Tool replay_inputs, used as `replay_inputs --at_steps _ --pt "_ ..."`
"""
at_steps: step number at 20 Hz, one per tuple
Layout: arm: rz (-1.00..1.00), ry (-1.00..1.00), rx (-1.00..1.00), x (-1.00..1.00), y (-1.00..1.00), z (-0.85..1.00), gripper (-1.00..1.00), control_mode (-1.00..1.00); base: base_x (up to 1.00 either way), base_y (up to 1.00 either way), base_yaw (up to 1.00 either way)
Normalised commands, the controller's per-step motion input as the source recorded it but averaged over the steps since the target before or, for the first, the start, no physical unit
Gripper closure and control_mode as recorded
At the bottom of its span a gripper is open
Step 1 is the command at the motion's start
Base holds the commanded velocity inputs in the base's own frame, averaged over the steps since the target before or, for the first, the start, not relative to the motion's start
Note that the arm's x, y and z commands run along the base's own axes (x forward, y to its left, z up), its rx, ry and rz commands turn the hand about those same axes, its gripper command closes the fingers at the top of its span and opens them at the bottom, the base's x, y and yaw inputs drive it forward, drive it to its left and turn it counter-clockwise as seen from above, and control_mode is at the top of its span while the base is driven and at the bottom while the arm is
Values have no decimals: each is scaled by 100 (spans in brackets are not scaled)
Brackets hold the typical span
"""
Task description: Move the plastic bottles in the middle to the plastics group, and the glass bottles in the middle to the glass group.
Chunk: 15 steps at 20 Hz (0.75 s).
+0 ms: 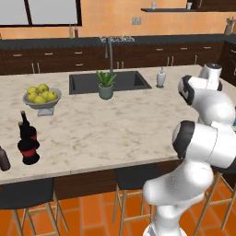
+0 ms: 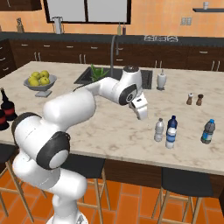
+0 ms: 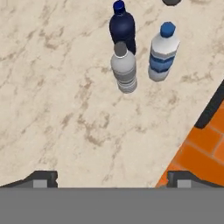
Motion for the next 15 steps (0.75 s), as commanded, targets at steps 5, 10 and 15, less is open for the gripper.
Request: replay_inputs --at_steps 5,10,15 --pt "28 -3 0 -55 72 15 -100 -100 0 0 0" --pt "34 0 0 -74 83 9 -100 -100 0 0 0" --pt "38 0 0 -87 93 7 -100 -100 0 0 0"
